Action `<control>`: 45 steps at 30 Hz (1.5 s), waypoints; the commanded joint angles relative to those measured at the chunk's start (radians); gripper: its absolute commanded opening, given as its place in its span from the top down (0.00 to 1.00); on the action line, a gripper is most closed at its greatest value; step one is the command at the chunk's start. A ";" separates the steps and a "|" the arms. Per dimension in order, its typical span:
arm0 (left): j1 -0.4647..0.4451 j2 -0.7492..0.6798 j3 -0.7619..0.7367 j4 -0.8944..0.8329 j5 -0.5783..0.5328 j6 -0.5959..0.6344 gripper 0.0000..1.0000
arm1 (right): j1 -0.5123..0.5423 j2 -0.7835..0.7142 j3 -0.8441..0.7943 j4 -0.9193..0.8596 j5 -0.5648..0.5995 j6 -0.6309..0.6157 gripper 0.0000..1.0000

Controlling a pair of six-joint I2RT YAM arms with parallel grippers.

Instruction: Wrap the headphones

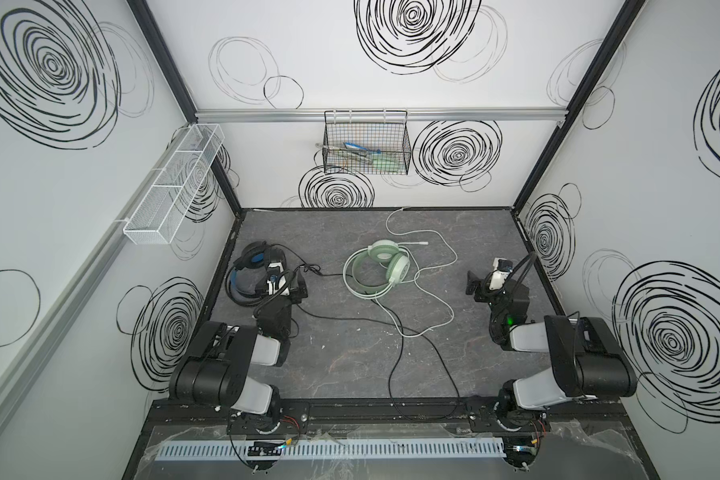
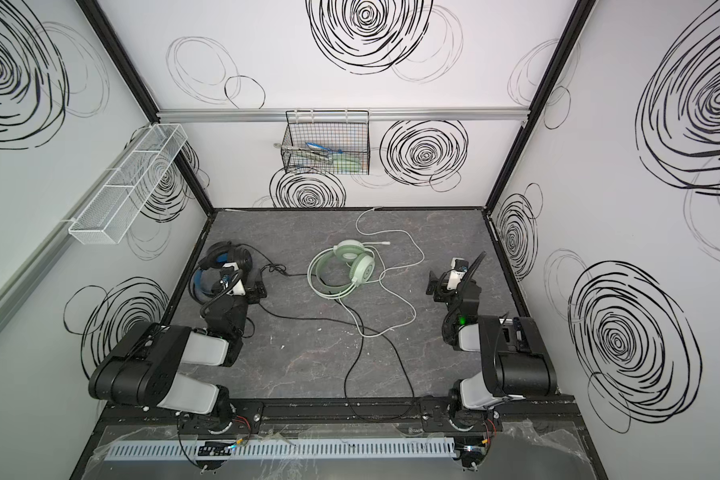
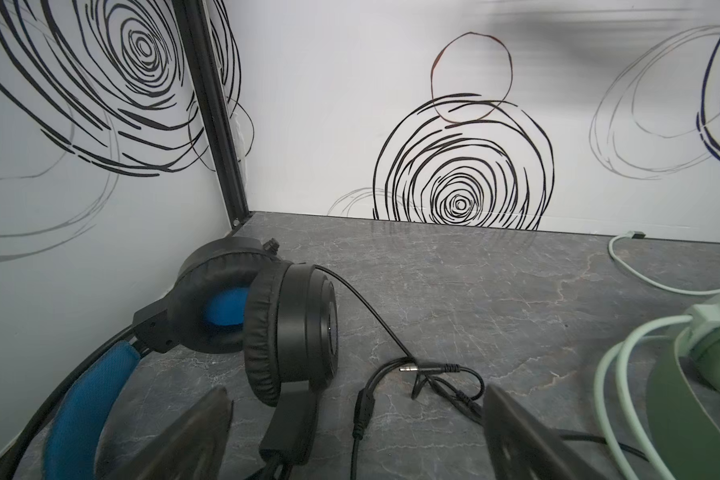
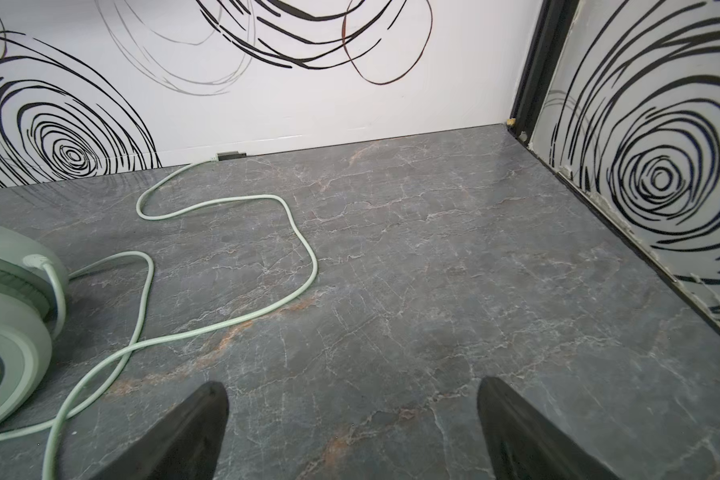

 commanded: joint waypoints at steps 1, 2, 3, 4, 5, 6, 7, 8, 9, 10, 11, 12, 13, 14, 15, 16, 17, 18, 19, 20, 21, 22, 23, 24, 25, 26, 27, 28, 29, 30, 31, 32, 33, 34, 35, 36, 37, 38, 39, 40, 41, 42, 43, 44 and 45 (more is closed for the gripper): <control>-0.002 0.003 -0.002 0.087 0.003 0.013 0.04 | -0.003 -0.011 0.014 0.021 -0.010 -0.006 0.03; -0.002 0.003 -0.001 0.086 0.003 0.013 0.04 | -0.003 -0.011 0.015 0.021 -0.009 -0.006 0.03; -0.003 0.003 -0.001 0.087 0.003 0.013 0.04 | -0.003 -0.010 0.015 0.020 -0.010 -0.007 0.03; -0.002 0.003 -0.002 0.087 0.003 0.013 0.04 | -0.003 -0.011 0.015 0.020 -0.009 -0.006 0.03; -0.003 0.003 -0.002 0.087 0.003 0.013 0.04 | -0.003 -0.010 0.015 0.020 -0.009 -0.006 0.03; -0.003 0.003 -0.002 0.087 0.003 0.014 0.04 | -0.003 -0.009 0.018 0.020 -0.009 -0.006 0.03; -0.003 0.003 -0.001 0.087 0.003 0.014 0.04 | -0.003 -0.007 0.021 0.020 -0.007 -0.006 0.03; -0.003 0.003 -0.001 0.087 0.003 0.014 0.04 | -0.003 -0.005 0.021 0.020 -0.007 -0.006 0.03; -0.003 0.003 -0.001 0.087 0.003 0.013 0.04 | -0.003 -0.006 0.022 0.020 -0.007 -0.006 0.03; -0.003 0.003 -0.001 0.087 0.004 0.013 0.04 | -0.003 -0.005 0.020 0.020 -0.006 -0.006 0.03; -0.003 0.003 0.000 0.087 0.003 0.013 0.04 | -0.003 -0.006 0.020 0.020 -0.006 -0.006 0.03; -0.003 0.003 -0.001 0.087 0.003 0.013 0.04 | -0.003 -0.009 0.019 0.020 -0.006 -0.006 0.03; -0.003 0.003 -0.001 0.087 0.003 0.013 0.04 | -0.001 -0.010 0.016 0.020 -0.004 -0.007 0.03; -0.003 0.004 -0.001 0.087 0.003 0.014 0.04 | 0.003 -0.011 0.015 0.021 0.004 -0.009 0.03; -0.003 0.003 -0.002 0.087 0.003 0.013 0.04 | 0.004 -0.011 0.014 0.021 0.005 -0.009 0.03; -0.003 0.003 -0.002 0.087 0.003 0.013 0.04 | 0.002 -0.012 0.014 0.021 0.000 -0.008 0.03; -0.003 0.004 -0.002 0.087 0.003 0.013 0.04 | 0.001 -0.012 0.014 0.021 0.000 -0.008 0.03; -0.003 0.003 -0.001 0.087 0.003 0.013 0.04 | 0.001 -0.011 0.014 0.021 0.000 -0.008 0.03; -0.003 0.003 -0.001 0.087 0.004 0.013 0.04 | 0.001 -0.012 0.015 0.021 0.000 -0.008 0.03; -0.003 0.003 -0.001 0.087 0.004 0.013 0.04 | 0.001 -0.012 0.014 0.021 0.000 -0.008 0.03; -0.003 0.003 -0.002 0.087 0.003 0.013 0.04 | 0.002 -0.011 0.014 0.021 0.000 -0.008 0.03; -0.003 0.003 -0.001 0.086 0.003 0.013 0.04 | 0.001 -0.012 0.014 0.021 0.000 -0.008 0.03; -0.003 0.003 -0.002 0.087 0.002 0.013 0.04 | 0.001 -0.011 0.014 0.021 0.000 -0.008 0.03; -0.003 0.003 -0.002 0.087 0.002 0.014 0.04 | 0.001 -0.012 0.014 0.021 0.000 -0.008 0.03; -0.003 0.003 -0.002 0.088 0.002 0.013 0.04 | 0.001 -0.012 0.014 0.021 0.000 -0.008 0.03; -0.003 0.003 -0.002 0.088 0.002 0.013 0.04 | 0.000 -0.012 0.014 0.021 0.000 -0.008 0.03; -0.003 0.003 -0.002 0.087 0.002 0.013 0.04 | 0.001 -0.011 0.014 0.021 0.000 -0.009 0.03; -0.003 0.003 -0.003 0.088 0.002 0.013 0.04 | 0.001 -0.011 0.014 0.021 0.000 -0.008 0.03; -0.003 0.003 -0.002 0.087 0.002 0.013 0.04 | 0.001 -0.012 0.014 0.021 0.000 -0.008 0.03; -0.003 0.003 -0.001 0.088 0.002 0.013 0.04 | 0.001 -0.011 0.014 0.021 0.000 -0.008 0.03; -0.003 0.003 -0.002 0.088 0.002 0.014 0.04 | 0.001 -0.012 0.014 0.021 0.000 -0.008 0.03; -0.003 0.003 -0.002 0.087 0.002 0.013 0.04 | 0.001 -0.012 0.014 0.021 0.000 -0.008 0.03; -0.003 0.003 -0.002 0.087 0.002 0.013 0.04 | 0.001 -0.012 0.014 0.021 0.000 -0.008 0.03; -0.003 0.004 -0.002 0.087 0.002 0.013 0.04 | 0.001 -0.012 0.014 0.021 0.000 -0.008 0.03; -0.003 0.004 -0.002 0.087 0.002 0.013 0.04 | 0.001 -0.012 0.014 0.021 0.000 -0.008 0.03; -0.003 0.003 -0.001 0.087 0.002 0.013 0.04 | 0.001 -0.012 0.014 0.021 0.000 -0.008 0.03; -0.003 0.003 -0.001 0.087 0.002 0.013 0.04 | 0.001 -0.012 0.014 0.021 0.000 -0.008 0.03; -0.003 0.003 -0.001 0.088 0.002 0.013 0.04 | 0.002 -0.012 0.014 0.021 0.000 -0.008 0.03; -0.003 0.003 -0.002 0.087 0.002 0.013 0.04 | 0.001 -0.011 0.015 0.021 0.000 -0.008 0.03; -0.003 0.003 -0.001 0.087 0.002 0.014 0.04 | 0.002 -0.011 0.014 0.021 0.000 -0.008 0.03; -0.003 0.003 -0.002 0.087 0.002 0.013 0.04 | 0.001 -0.011 0.014 0.021 0.000 -0.008 0.03; -0.003 0.003 -0.002 0.087 0.002 0.013 0.04 | 0.001 -0.011 0.015 0.021 -0.001 -0.008 0.03; -0.003 0.003 -0.001 0.087 0.002 0.013 0.04 | 0.001 -0.012 0.014 0.021 0.000 -0.008 0.03; -0.003 0.003 -0.002 0.087 0.002 0.013 0.04 | 0.001 -0.012 0.014 0.021 0.000 -0.008 0.03; -0.003 0.003 -0.001 0.087 0.002 0.013 0.04 | 0.001 -0.012 0.014 0.021 0.000 -0.008 0.03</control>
